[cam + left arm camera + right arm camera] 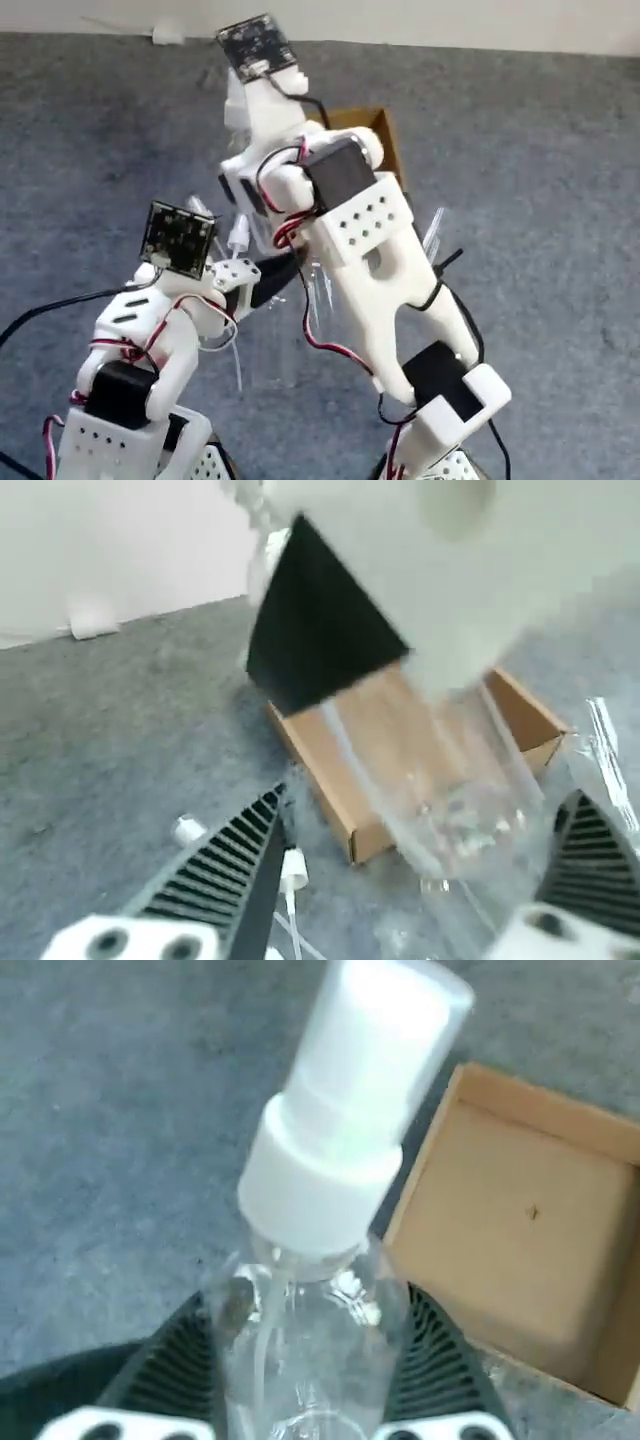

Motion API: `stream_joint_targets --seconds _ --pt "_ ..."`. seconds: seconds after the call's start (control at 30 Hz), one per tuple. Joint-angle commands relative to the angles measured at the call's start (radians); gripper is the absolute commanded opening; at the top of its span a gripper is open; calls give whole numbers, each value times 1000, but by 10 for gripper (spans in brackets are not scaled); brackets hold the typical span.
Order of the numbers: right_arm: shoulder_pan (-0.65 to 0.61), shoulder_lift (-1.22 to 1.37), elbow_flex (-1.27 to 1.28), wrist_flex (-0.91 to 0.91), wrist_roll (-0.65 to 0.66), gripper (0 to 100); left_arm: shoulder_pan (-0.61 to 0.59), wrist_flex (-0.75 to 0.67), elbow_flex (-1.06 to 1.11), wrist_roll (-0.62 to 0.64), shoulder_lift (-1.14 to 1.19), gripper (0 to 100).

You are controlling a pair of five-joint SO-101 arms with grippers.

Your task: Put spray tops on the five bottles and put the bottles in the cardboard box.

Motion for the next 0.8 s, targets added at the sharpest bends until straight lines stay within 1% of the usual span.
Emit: stream_joint_targets --seconds 0.0,0.1,0.27,0.43,0.53,0.63,0.7,0.77 --pt "-31 -58 -19 41 -14 3 -47 -107 18 12 45 347" --pt "-47 -58 -27 102 -12 3 -94 -144 16 12 116 347" --pt "-41 -67 -31 200 -8 3 -117 -206 22 11 202 347" --pt "-18 -203 -5 222 12 3 -119 -210 22 11 217 348" --pt "12 -300 91 222 28 3 -119 -210 24 9 217 348" --pt "15 -380 260 208 28 3 -119 -210 24 9 225 348" --pt "15 -430 366 159 28 3 -117 -210 24 9 225 348" --pt "19 -478 461 64 28 3 -119 -210 24 9 225 348"
